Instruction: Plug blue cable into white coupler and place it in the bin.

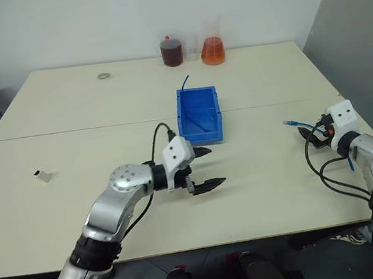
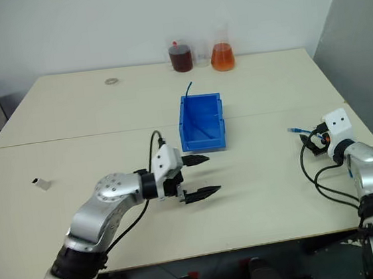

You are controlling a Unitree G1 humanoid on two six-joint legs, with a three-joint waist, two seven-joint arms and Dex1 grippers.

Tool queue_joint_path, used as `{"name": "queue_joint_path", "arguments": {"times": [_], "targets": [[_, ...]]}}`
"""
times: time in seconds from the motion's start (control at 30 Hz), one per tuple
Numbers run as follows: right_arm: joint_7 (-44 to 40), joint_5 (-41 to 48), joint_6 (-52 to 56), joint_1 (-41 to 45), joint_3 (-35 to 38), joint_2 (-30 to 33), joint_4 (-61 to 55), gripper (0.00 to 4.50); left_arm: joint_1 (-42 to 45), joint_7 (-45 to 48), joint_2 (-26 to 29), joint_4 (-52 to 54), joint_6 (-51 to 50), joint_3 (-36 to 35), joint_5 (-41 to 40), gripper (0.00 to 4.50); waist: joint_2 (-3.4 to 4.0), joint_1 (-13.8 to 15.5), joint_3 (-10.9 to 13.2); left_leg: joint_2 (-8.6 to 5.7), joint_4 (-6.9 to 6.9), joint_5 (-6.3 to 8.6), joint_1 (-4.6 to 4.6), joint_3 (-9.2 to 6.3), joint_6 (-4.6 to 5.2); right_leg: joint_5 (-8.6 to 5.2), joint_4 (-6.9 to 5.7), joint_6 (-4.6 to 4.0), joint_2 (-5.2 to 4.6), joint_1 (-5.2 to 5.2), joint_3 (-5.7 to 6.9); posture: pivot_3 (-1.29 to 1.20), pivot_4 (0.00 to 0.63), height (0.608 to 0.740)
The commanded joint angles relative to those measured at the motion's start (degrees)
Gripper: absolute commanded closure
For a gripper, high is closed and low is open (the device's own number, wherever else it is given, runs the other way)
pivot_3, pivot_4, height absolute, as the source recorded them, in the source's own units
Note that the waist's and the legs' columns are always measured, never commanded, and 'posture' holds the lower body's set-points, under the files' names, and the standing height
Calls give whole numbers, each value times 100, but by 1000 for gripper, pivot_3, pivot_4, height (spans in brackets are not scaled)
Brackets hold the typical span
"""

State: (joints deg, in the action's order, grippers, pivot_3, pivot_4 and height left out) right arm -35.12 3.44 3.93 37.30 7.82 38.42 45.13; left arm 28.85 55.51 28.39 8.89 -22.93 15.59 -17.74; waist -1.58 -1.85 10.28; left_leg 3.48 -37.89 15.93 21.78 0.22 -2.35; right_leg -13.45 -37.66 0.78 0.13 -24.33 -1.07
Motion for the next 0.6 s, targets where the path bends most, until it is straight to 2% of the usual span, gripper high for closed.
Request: {"name": "queue_joint_path", "arguments": {"times": [0.03,0.2,0.37,0.6], "targets": [[-359,-90,-231,617,8,280,1373,33,243,273,-148,-79,150,74,-73,0,0,3,0,-1,1,0,1,1,0,1,1,0,-1,0,-2,0,150,740],[-829,-3,110,1241,91,456,2404,33,220,658,-26,216,-505,-17,-535,0,2,-2,1,0,4,1,8,3,2,12,4,-26,-2,-2,-4,0,150,740],[-1156,-16,504,1455,58,510,2790,33,253,807,100,336,-801,-16,-671,0,2,-9,1,0,3,1,2,2,2,9,1,-20,-2,-2,-5,0,150,740],[-1471,-37,548,1468,37,519,2809,1355,302,832,100,363,-868,-10,-702,0,2,-10,1,0,-2,1,-4,1,1,-4,-9,2,-1,0,-5,0,150,740]]}}
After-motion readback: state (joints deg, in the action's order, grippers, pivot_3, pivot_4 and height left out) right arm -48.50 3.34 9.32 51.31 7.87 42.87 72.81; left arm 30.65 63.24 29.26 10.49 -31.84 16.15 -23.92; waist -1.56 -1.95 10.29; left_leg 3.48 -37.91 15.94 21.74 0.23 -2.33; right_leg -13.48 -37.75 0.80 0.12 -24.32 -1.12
